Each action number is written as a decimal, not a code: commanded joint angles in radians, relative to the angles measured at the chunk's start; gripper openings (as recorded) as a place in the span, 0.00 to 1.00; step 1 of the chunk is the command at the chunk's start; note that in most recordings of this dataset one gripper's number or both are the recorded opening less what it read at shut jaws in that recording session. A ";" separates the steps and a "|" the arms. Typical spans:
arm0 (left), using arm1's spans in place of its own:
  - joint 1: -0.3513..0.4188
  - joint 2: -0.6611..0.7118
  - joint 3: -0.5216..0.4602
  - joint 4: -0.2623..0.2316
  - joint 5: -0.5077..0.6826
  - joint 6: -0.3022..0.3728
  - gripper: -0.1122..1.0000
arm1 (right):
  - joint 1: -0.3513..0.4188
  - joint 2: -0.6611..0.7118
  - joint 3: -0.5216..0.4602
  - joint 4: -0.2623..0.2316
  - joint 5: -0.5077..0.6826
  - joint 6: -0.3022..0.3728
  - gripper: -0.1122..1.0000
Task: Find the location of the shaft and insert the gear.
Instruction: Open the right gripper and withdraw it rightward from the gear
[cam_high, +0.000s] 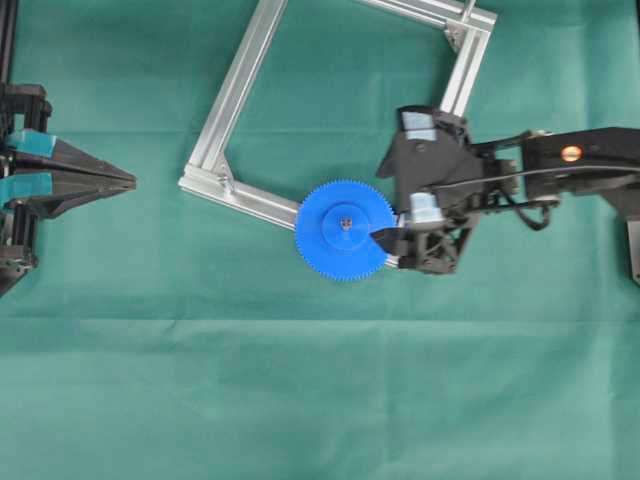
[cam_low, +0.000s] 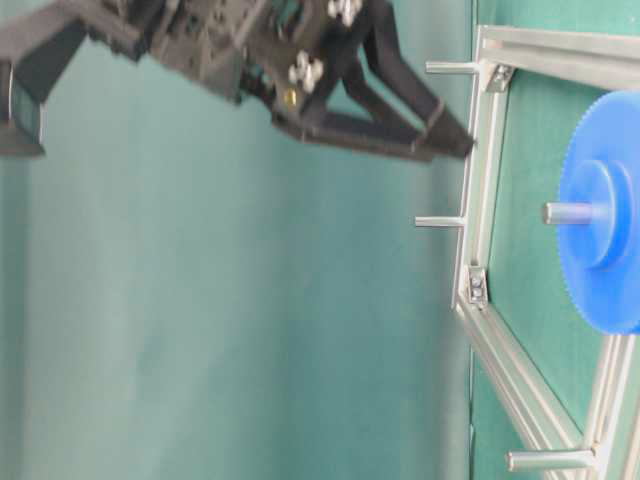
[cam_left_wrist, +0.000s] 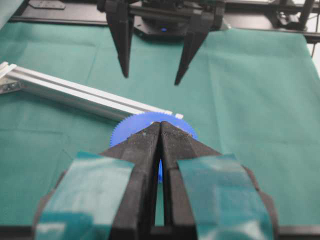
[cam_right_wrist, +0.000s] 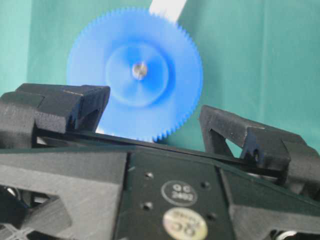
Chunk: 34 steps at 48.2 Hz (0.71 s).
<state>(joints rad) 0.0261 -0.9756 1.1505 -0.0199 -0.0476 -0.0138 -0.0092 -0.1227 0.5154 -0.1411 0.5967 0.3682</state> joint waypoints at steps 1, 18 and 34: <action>0.003 0.003 -0.026 -0.002 -0.003 0.000 0.10 | 0.002 -0.058 0.021 -0.003 -0.009 0.003 0.89; 0.002 0.003 -0.026 0.000 -0.003 0.000 0.10 | 0.002 -0.196 0.164 -0.003 -0.058 0.006 0.89; 0.002 0.003 -0.026 -0.002 -0.005 0.000 0.10 | 0.002 -0.261 0.236 -0.003 -0.055 0.006 0.89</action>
<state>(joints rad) 0.0261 -0.9756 1.1505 -0.0199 -0.0476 -0.0138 -0.0092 -0.3605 0.7547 -0.1427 0.5446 0.3728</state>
